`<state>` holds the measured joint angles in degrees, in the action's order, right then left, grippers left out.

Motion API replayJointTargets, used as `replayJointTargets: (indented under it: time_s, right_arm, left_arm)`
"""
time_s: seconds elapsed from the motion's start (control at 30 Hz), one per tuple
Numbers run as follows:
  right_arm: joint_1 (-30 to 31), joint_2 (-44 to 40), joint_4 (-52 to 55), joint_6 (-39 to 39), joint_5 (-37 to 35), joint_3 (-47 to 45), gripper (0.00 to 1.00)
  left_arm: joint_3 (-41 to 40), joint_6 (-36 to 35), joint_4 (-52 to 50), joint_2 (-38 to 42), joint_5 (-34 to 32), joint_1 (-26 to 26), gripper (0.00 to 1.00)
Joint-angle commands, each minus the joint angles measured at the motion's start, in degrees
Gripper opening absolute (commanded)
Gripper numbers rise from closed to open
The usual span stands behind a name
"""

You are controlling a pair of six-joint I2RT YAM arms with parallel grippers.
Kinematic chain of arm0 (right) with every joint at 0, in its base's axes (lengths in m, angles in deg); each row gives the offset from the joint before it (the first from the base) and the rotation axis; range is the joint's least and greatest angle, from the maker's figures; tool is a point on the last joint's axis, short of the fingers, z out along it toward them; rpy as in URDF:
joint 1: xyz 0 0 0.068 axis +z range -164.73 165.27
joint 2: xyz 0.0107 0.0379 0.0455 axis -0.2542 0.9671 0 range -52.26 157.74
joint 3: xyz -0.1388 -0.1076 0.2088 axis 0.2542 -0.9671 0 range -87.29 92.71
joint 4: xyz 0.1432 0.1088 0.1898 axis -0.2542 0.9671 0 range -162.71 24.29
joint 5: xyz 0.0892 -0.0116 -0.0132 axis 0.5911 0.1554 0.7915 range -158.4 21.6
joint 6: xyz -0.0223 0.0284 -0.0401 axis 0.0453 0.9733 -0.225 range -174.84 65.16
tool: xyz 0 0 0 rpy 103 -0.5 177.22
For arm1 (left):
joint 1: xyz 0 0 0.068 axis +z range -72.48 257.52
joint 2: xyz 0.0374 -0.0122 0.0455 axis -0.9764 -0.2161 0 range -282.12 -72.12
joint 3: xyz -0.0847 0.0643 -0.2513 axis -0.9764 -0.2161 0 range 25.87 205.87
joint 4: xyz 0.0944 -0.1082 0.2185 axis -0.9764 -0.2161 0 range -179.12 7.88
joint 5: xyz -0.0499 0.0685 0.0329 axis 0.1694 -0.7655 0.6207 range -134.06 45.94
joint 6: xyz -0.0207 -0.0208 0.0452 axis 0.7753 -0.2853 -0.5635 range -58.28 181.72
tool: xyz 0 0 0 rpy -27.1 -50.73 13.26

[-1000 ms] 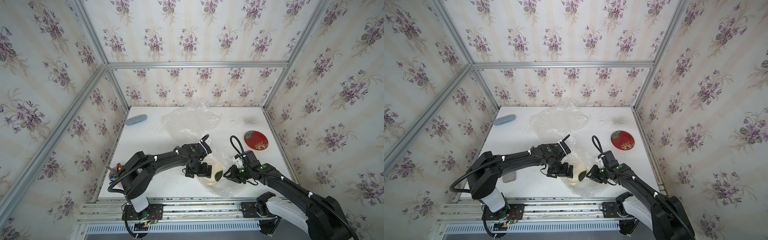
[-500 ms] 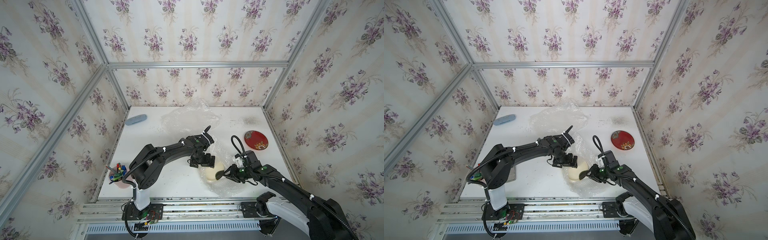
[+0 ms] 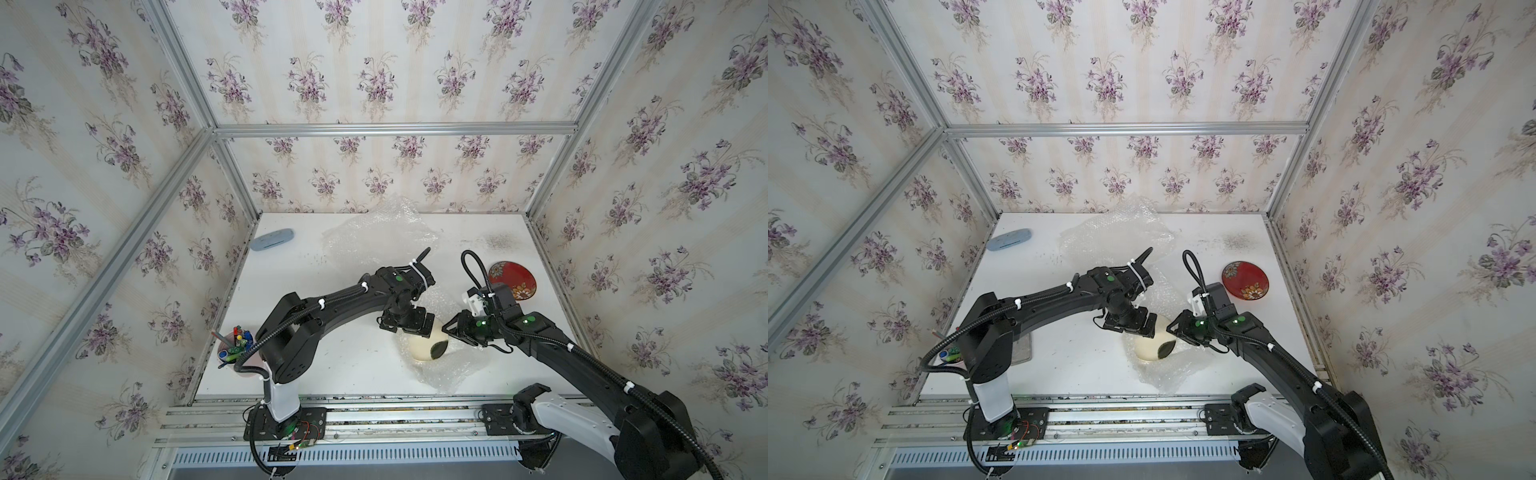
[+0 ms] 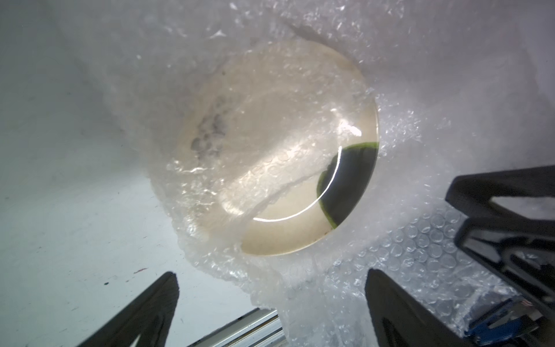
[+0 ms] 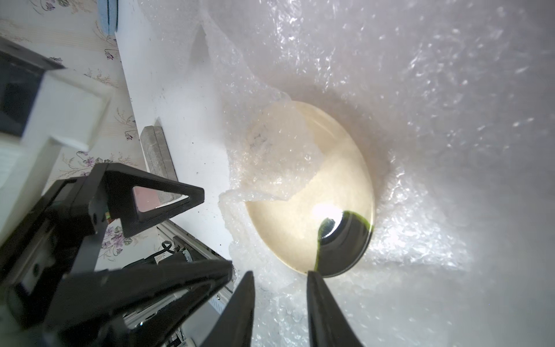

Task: Unpack dinner plates from bubble wrap
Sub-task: Unwrap the bubble wrap at the center of the board.

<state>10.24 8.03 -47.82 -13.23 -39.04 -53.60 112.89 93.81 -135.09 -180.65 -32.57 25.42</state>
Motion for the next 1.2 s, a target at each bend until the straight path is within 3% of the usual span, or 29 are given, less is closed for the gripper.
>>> replayJointTargets:
  time_s: [0.0, 0.23, 0.57, 0.8, 1.03, 1.17]
  right_arm:
    - [-0.2, 0.9, -0.1, -1.1, -1.1, 0.1, 0.32]
    - [-3.4, -2.2, 1.8, -1.1, -2.7, -3.3, 0.32]
    - [-6.2, -6.5, 3.9, -0.9, -3.2, -5.8, 0.31]
    - [-6.7, -7.9, 3.3, -0.6, -1.5, -6.1, 0.31]
    - [-6.7, -7.9, 3.1, -0.9, -0.8, -5.9, 0.31]
    - [-6.8, -7.1, 2.7, -1.1, -0.5, -5.6, 0.31]
  left_arm:
    - [4.4, -5.8, -7.3, -3.0, -7.0, -0.9, 0.99]
    - [14.7, -13.1, -12.7, -9.4, -14.9, -3.2, 0.98]
    - [25.8, -19.2, -16.8, -17.7, -20.5, -8.4, 0.86]
    - [27.5, -19.4, -17.6, -21.2, -25.0, -9.3, 0.73]
    - [29.8, -19.6, -18.6, -23.6, -29.6, -9.3, 0.66]
    - [29.5, -19.1, -18.6, -24.0, -29.4, -9.4, 0.5]
